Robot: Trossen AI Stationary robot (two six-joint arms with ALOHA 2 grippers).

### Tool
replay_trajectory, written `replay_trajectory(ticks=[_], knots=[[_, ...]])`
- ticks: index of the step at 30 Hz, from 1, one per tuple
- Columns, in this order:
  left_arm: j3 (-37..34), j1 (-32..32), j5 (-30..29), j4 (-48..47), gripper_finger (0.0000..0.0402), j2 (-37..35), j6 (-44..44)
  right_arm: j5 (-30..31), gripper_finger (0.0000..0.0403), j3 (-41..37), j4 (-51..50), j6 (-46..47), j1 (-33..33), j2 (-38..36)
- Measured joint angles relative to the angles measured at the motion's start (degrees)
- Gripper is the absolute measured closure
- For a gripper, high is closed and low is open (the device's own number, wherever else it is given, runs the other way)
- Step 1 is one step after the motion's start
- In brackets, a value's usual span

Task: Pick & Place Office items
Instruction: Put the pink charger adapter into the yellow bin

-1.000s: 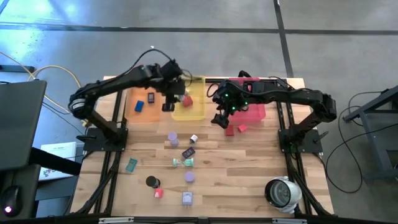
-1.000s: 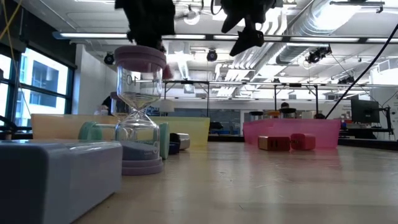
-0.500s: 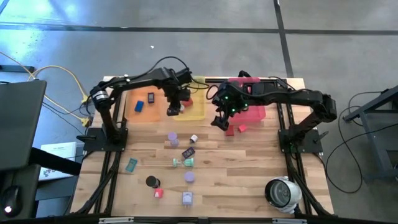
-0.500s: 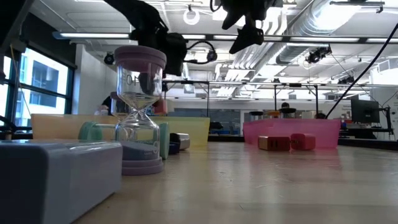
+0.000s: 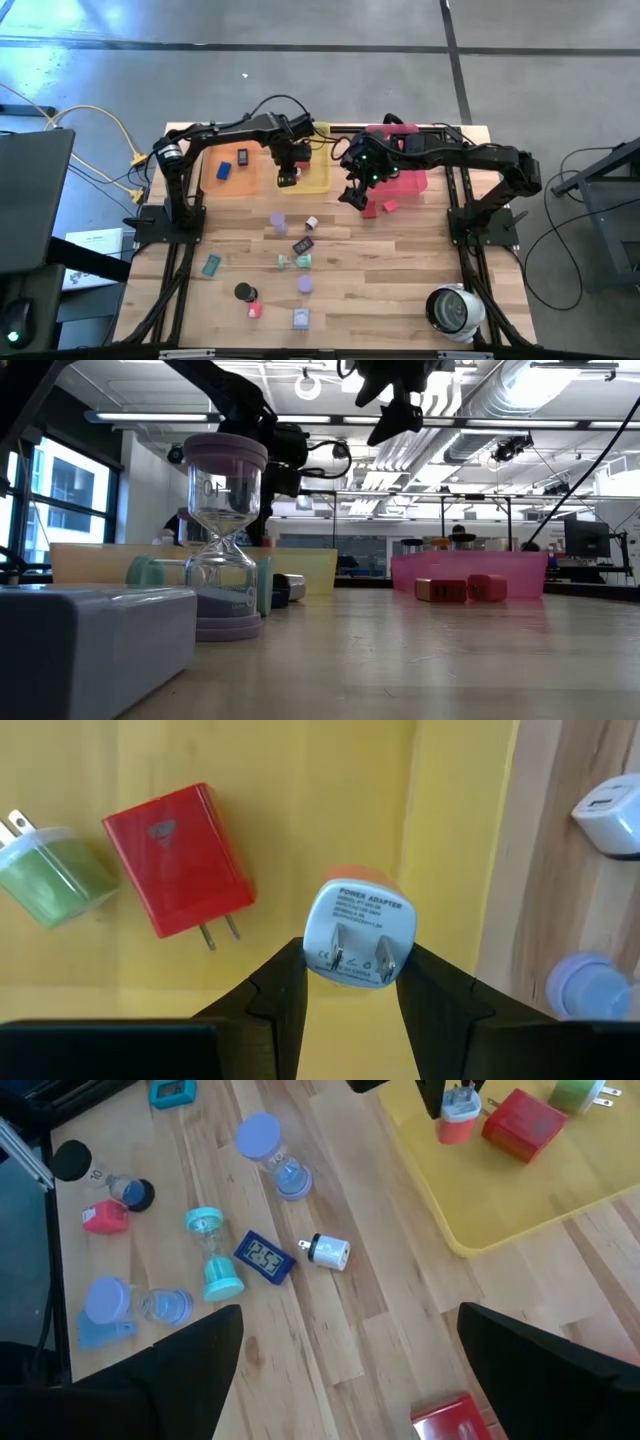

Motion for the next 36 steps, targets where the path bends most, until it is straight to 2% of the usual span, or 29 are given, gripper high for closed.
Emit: replay_trajectory(ticks=[8,15,23,26,29,36], knots=[[-3.8,-0.9,0.4,4.4,0.0273,0.0,-2.3,0.0,0.0045,0.0,0.0,-0.2,0.0,0.0],[-8.0,-1.0,-1.7,8.6,0.0273,0.0,-5.0,0.0,0.0045,0.0,0.0,-1.2,0.0,0.0],[-8.3,-1.6,-1.7,10.2,0.0273,0.0,-6.8,0.0,0.0045,0.0,0.0,-1.6,0.0,0.0],[-8.3,-2.3,-4.3,11.9,0.0271,0.0,-9.8,0.0,0.0045,0.0,0.0,-1.6,0.0,0.0],[-8.3,-2.9,-6.9,12.7,0.0263,0.0,-12.0,-0.1,0.0045,0.0,0.0,-1.5,0.0,0.0],[-8.3,-3.2,-7.2,12.4,0.0229,0.0,-13.0,-0.2,0.0045,0.0,0.0,-1.4,0.0,0.0]])
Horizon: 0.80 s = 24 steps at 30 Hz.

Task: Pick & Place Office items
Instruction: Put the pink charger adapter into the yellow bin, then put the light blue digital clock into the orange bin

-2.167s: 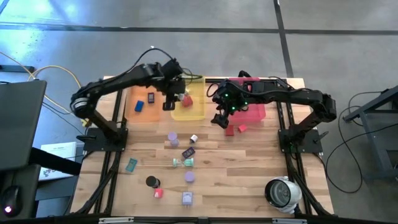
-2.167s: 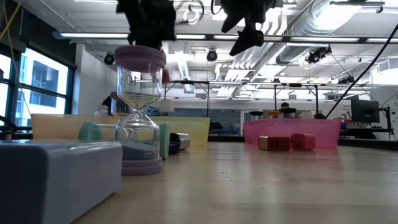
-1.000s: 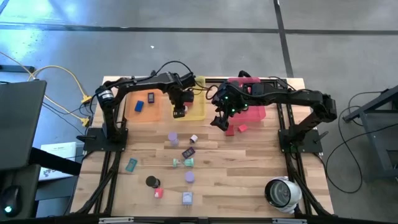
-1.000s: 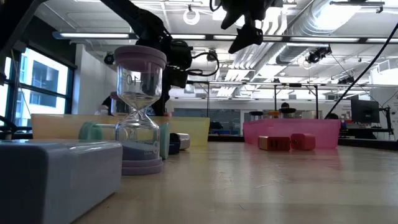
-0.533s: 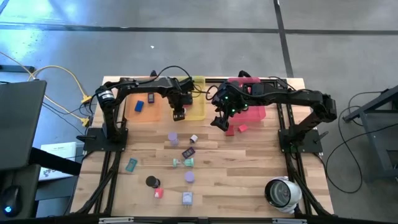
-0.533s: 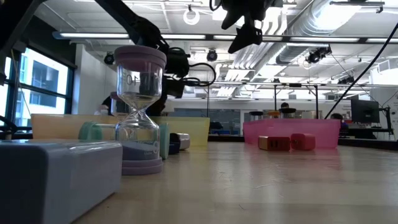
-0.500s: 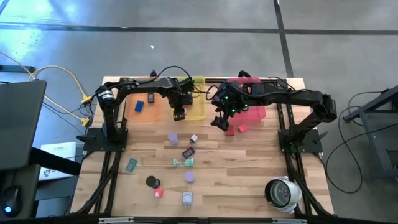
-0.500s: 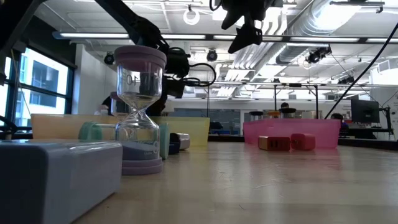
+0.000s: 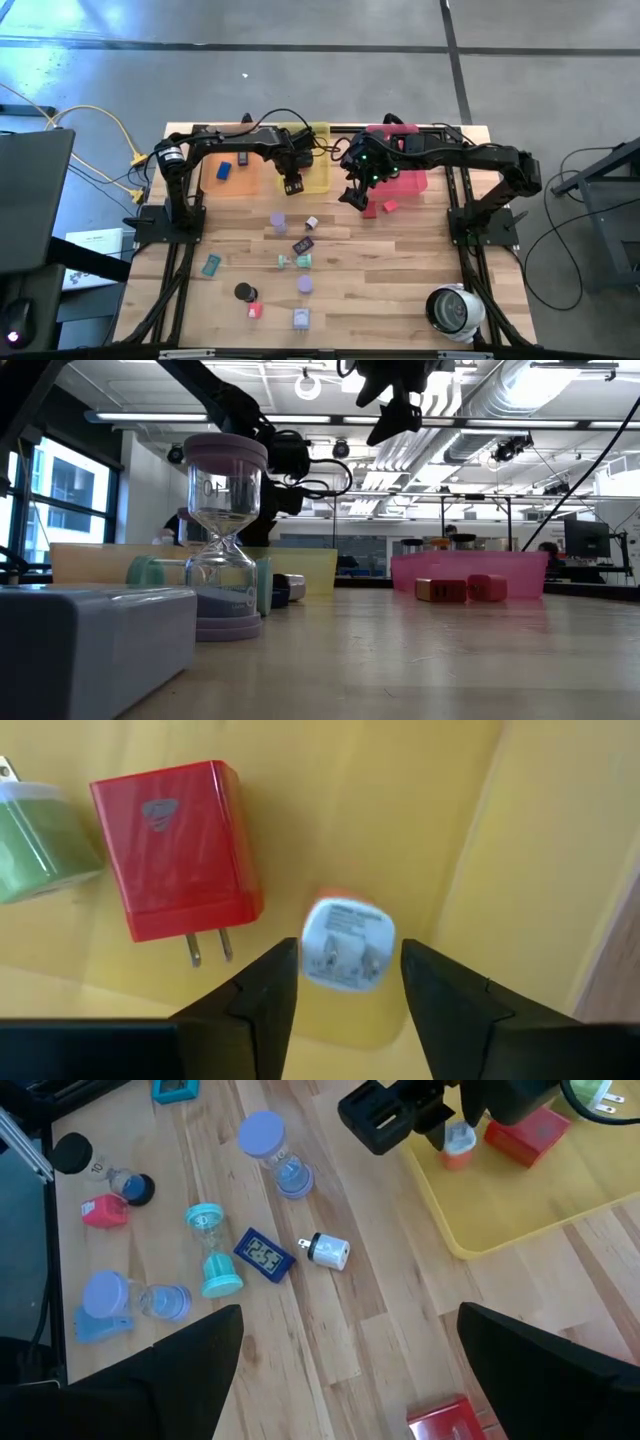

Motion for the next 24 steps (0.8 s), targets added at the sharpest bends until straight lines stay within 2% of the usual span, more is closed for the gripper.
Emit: replay_trajectory(ticks=[5,11,21,24], knots=[[0.0,0.0,2.6,0.0,0.0219,0.0,0.0,0.0,0.0045,0.0,0.0,0.0,0.0,0.0],[1.1,0.0,0.7,-3.4,0.0218,0.0,-0.8,0.0,0.0045,0.0,0.0,0.0,0.0,0.0],[11.4,0.0,-0.4,-17.0,0.0216,0.0,-0.7,0.0,0.0045,0.0,0.0,-0.1,0.0,0.0],[13.8,0.0,0.5,-20.0,0.0202,-0.1,-1.7,0.0,0.0045,0.0,0.0,-0.1,0.0,0.0]])
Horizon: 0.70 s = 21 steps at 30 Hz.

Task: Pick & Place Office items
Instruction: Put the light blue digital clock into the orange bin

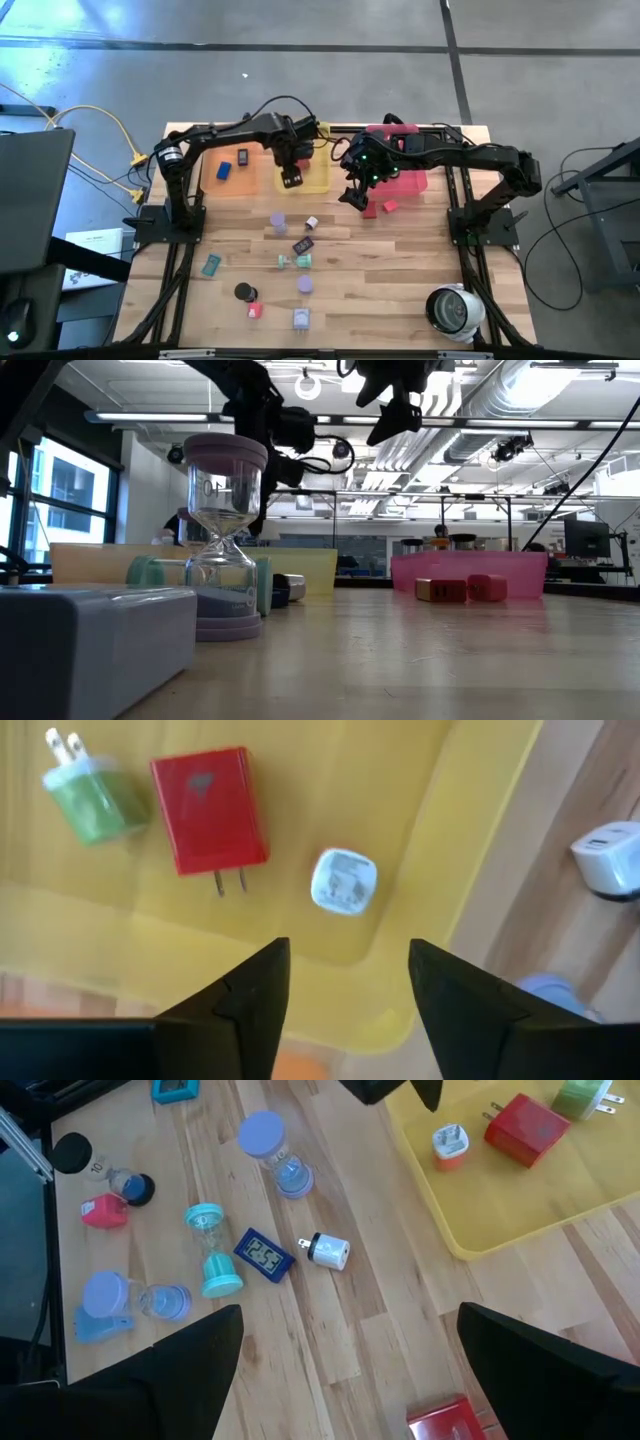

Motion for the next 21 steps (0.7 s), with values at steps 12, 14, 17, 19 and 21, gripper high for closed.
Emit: replay_trajectory(ticks=[12,14,17,19,21], knots=[[1.1,-1.2,0.0,-13.2,0.0085,-0.5,-7.3,0.1,0.0045,0.0,-1.5,0.5,0.0,0.0],[1.6,-1.0,0.4,-17.0,0.0083,-1.1,-8.0,0.2,0.0045,0.0,-1.4,0.5,0.0,0.0],[2.1,-0.7,2.2,-21.9,0.0082,-3.1,-8.7,0.3,0.0045,0.0,-1.3,0.5,0.0,0.0],[2.2,-0.7,3.9,-23.5,0.0082,-5.3,-9.9,0.8,0.0045,0.0,-1.3,0.9,0.0,0.0],[2.2,-0.7,6.5,-25.1,0.0082,-8.0,-11.2,2.0,0.0045,0.0,-1.3,1.9,0.0,0.0]])
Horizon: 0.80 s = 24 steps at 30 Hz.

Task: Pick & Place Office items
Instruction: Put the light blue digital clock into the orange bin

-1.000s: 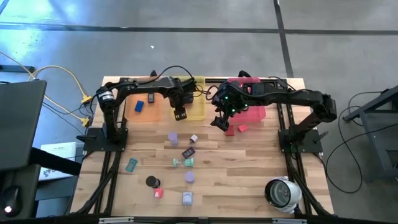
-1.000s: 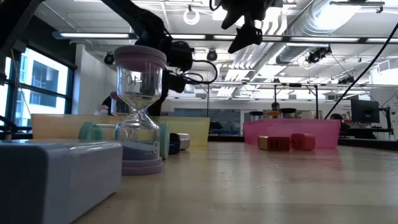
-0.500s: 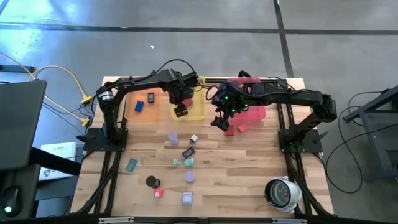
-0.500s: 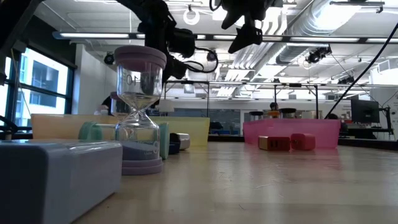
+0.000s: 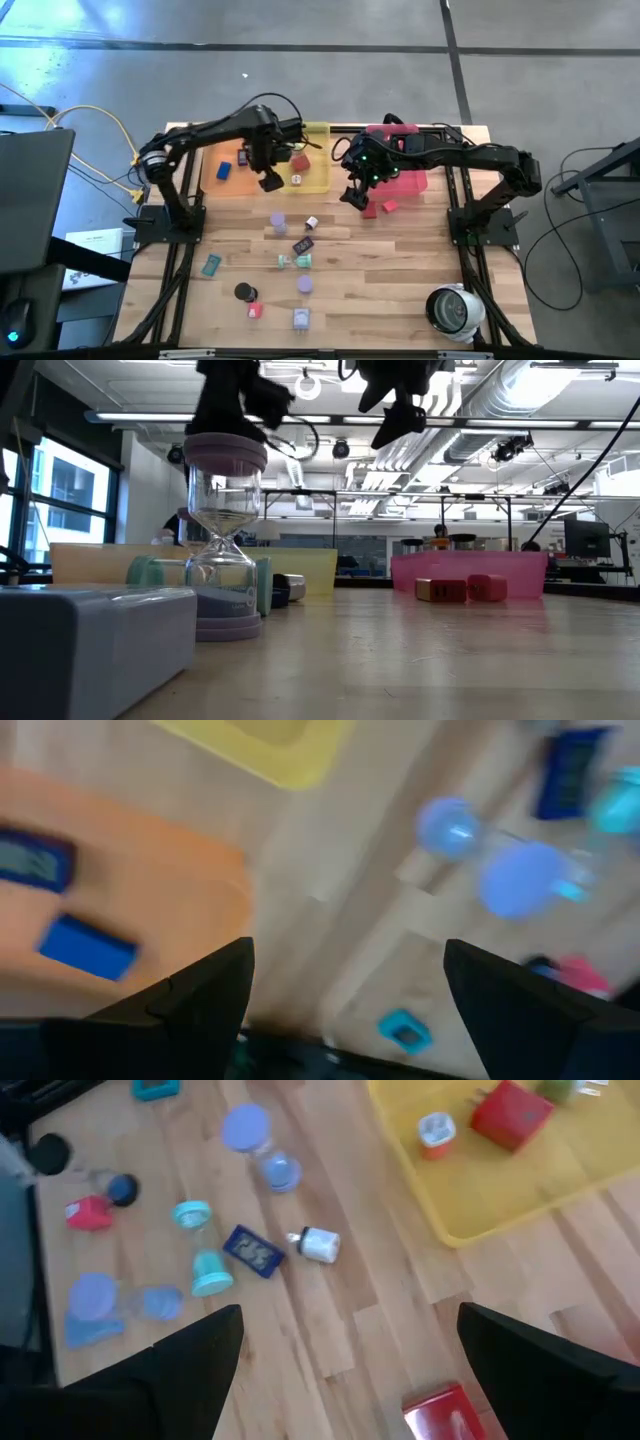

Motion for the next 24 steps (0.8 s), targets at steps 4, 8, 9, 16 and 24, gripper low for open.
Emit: replay_trajectory(ticks=[4,8,9,16,24], knots=[[-0.1,-0.7,7.8,-1.9,0.0082,-6.2,-2.5,3.1,0.0045,0.0,0.0,2.6,0.0,0.0],[-0.1,-3.4,15.0,-1.9,0.0082,-13.2,-6.9,6.1,0.0045,0.0,-0.1,4.4,0.0,0.0],[-0.1,-4.3,16.4,-1.8,0.0082,-14.9,-7.4,6.4,0.0045,0.0,-0.1,4.4,0.0,0.0],[-0.1,-12.7,19.5,-1.4,0.0082,-25.0,-10.3,7.1,0.0045,0.0,0.0,4.4,0.0,0.0],[-0.1,-18.0,11.1,-0.9,0.0082,-28.3,-32.1,7.1,0.0045,0.0,0.8,4.2,0.0,0.0]])
